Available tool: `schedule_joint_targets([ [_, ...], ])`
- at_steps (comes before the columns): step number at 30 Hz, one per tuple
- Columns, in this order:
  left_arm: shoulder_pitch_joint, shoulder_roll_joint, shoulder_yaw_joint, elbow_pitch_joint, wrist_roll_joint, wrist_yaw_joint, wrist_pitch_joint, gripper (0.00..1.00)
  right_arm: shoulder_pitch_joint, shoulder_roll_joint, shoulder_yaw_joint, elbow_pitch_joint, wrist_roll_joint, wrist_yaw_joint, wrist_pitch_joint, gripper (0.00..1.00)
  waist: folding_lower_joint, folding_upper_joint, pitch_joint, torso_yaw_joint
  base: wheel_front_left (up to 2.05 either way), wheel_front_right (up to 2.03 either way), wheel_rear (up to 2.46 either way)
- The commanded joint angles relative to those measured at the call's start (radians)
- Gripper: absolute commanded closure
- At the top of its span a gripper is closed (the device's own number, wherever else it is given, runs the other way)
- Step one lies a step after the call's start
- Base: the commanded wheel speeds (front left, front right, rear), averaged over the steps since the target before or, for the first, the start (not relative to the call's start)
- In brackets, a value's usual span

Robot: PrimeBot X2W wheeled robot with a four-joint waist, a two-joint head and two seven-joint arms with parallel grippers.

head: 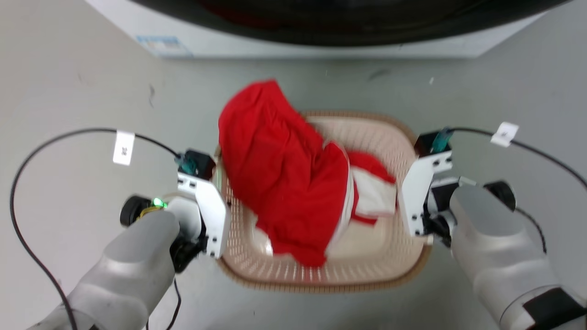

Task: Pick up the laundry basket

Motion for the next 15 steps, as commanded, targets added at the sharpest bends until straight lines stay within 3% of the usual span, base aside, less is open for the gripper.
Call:
schedule_joint_targets([
  [1, 0.017, 0.023, -0.024, -0.019, -0.020, -0.004, 0.030, 1.00, 0.025, -0.002, 0.029, -0.005, 0.001, 0.003, 0.033, 1.00, 0.0000, 0.0000, -0.129, -0.015, 0.00, 0.00, 0.00],
  [15, 0.070, 0.137, -0.156, -0.151, -0.219, -0.004, 0.224, 1.00, 0.107, -0.003, 0.148, -0.059, 0.125, 0.001, 0.267, 1.00, 0.0000, 0.0000, -0.452, -0.041, 0.00, 0.00, 0.00],
])
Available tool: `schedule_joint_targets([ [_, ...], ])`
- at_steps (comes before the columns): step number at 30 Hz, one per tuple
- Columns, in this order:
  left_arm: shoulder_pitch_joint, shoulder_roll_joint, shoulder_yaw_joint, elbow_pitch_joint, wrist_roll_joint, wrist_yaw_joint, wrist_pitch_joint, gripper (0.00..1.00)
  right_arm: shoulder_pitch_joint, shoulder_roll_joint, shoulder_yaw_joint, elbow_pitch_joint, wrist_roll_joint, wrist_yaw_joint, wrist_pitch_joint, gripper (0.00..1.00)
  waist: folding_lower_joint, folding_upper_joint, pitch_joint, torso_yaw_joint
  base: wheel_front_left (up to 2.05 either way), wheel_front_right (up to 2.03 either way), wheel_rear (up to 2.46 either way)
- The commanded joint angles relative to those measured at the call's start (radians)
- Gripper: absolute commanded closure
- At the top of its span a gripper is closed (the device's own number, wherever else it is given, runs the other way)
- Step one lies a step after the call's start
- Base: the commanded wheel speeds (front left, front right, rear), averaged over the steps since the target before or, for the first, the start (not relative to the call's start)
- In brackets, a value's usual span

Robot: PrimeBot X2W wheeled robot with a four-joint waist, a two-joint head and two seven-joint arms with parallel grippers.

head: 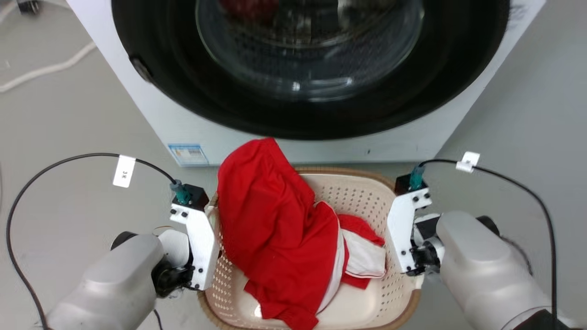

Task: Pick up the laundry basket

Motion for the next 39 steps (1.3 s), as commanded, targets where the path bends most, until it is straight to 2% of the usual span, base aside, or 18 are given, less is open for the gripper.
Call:
schedule_joint_targets([
  [1, 0.006, 0.020, -0.014, -0.014, -0.006, -0.005, 0.016, 1.00, 0.013, -0.007, 0.019, -0.011, 0.005, 0.000, 0.019, 1.00, 0.0002, 0.0000, -0.084, -0.014, 0.00, 0.00, 0.00],
  [11, 0.037, 0.059, -0.046, -0.059, -0.098, -0.008, 0.109, 1.00, 0.033, -0.007, 0.076, -0.046, 0.075, 0.001, 0.106, 1.00, 0.0002, 0.0000, -0.186, -0.024, 0.00, 0.00, 0.00],
  [26, 0.053, 0.067, -0.072, -0.084, -0.175, -0.009, 0.245, 1.00, -0.005, -0.004, 0.099, -0.048, 0.156, 0.002, 0.148, 1.00, 0.0002, 0.0000, -0.269, -0.019, 0.00, 0.00, 0.00],
  [39, 0.021, 0.060, -0.077, -0.046, -0.188, -0.009, 0.272, 1.00, -0.032, -0.007, 0.112, -0.019, 0.183, 0.002, 0.147, 1.00, 0.0002, 0.0000, -0.295, -0.015, 0.00, 0.00, 0.00],
])
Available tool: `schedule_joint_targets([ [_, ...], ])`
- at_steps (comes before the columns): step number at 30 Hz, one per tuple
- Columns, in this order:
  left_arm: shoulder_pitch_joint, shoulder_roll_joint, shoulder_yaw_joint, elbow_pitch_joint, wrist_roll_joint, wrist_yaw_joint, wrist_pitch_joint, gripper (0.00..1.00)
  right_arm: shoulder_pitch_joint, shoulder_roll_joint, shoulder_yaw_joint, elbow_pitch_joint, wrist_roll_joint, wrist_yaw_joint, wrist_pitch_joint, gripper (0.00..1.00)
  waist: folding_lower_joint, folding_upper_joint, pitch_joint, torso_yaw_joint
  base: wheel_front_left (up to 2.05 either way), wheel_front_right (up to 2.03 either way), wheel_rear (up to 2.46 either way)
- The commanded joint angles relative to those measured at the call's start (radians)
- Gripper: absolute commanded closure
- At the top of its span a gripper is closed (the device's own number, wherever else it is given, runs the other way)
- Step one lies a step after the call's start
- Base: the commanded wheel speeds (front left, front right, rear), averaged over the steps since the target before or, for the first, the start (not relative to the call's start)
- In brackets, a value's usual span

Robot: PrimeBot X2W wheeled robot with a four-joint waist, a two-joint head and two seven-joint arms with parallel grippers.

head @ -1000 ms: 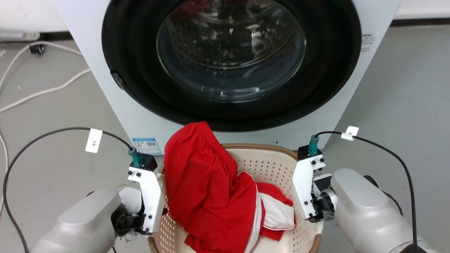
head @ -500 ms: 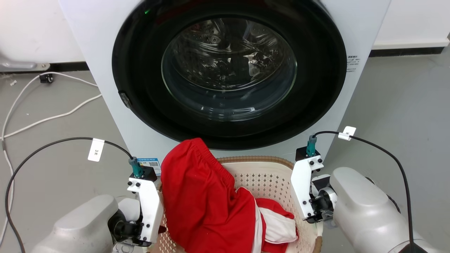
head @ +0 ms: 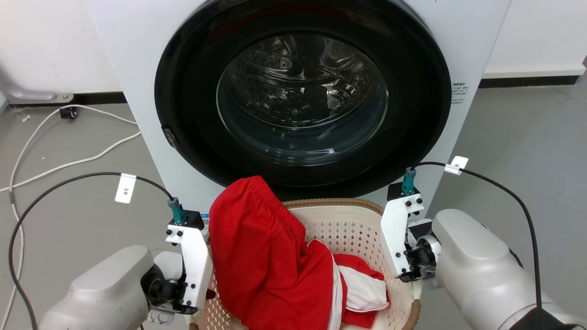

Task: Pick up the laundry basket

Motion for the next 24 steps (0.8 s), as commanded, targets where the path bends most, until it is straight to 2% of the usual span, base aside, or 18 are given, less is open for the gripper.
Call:
schedule_joint_targets([
  [1, 0.001, 0.001, -0.012, 0.002, 0.001, -0.014, 0.016, 1.00, -0.028, -0.009, 0.003, -0.001, -0.001, 0.002, -0.011, 1.00, 0.0001, 0.0000, -0.002, 0.000, 0.00, 0.00, 0.00],
  [24, -0.007, -0.014, -0.018, 0.027, -0.011, -0.014, 0.038, 1.00, -0.038, -0.009, 0.057, 0.006, 0.039, 0.003, -0.006, 1.00, 0.0001, 0.0000, -0.012, -0.005, 0.00, 0.00, 0.00],
])
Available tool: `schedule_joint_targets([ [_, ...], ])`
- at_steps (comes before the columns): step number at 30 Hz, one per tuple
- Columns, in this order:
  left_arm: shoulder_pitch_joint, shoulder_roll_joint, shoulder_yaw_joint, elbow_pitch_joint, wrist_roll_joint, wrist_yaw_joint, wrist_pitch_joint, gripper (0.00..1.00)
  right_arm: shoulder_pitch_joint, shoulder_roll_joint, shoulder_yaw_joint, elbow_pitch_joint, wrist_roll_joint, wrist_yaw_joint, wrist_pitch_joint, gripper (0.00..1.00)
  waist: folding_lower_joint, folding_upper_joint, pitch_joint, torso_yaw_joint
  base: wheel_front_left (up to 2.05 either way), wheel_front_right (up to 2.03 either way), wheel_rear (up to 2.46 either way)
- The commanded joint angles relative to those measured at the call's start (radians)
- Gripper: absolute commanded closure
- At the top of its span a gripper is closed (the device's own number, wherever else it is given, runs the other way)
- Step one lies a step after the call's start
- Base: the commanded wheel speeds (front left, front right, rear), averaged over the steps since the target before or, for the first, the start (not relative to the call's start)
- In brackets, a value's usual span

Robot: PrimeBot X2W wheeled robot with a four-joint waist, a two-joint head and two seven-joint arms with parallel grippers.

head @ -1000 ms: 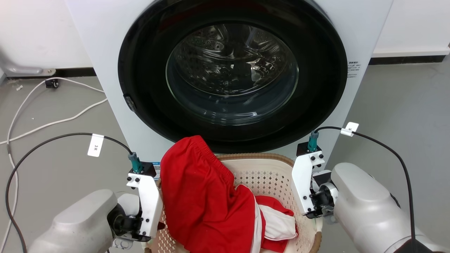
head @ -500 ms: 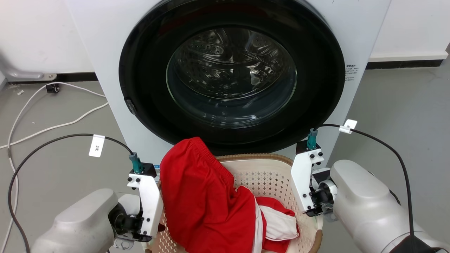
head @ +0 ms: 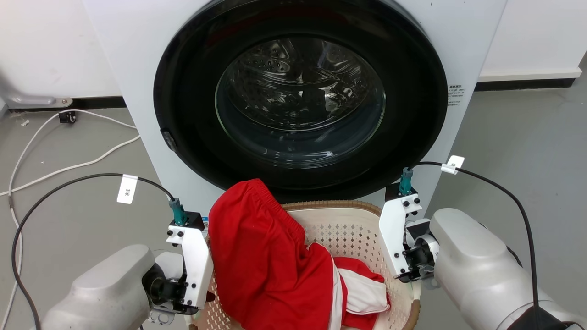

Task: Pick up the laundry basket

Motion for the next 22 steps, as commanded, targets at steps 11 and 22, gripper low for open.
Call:
schedule_joint_targets([
  [11, 0.006, 0.000, -0.013, 0.000, 0.003, -0.013, 0.020, 1.00, -0.016, -0.008, 0.019, 0.003, 0.020, 0.003, -0.017, 1.00, 0.0000, -0.0001, -0.004, -0.001, 0.00, 0.00, 0.00],
  [22, 0.012, 0.003, -0.015, 0.009, -0.003, -0.013, 0.026, 1.00, -0.005, -0.009, 0.036, 0.003, 0.040, 0.003, -0.022, 1.00, 0.0000, -0.0001, -0.008, -0.003, 0.00, 0.00, 0.00],
])
